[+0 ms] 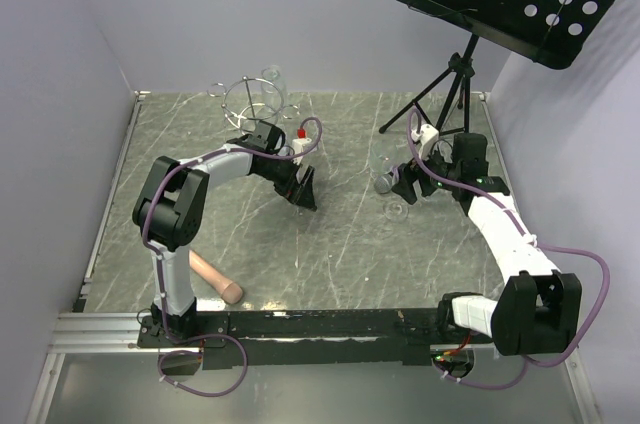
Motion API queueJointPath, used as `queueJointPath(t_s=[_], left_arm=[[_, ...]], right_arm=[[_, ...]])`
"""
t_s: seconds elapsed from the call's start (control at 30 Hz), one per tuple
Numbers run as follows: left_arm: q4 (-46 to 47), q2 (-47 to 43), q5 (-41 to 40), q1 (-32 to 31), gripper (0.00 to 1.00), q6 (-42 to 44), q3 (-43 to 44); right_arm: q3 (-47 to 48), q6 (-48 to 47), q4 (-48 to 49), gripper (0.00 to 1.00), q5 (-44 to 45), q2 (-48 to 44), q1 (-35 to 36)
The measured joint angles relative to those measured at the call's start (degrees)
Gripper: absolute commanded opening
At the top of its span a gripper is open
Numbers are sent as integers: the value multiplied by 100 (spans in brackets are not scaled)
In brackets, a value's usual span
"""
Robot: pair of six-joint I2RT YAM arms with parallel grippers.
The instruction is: Take the wine glass off the wine glass rack
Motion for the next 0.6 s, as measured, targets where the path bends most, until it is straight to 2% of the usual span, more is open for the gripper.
queueJointPath(t_s=[0.03, 0.07, 0.6], left_arm=[[2, 0, -9, 0, 100, 0, 0], [2, 0, -11, 0, 100, -2, 0], [-4, -2, -11, 0, 100, 37, 0]], right_arm=[[0, 0, -4, 80, 9, 0, 4], [0, 0, -11, 100, 15, 2, 7], [479, 195, -70, 100, 15, -20, 151]])
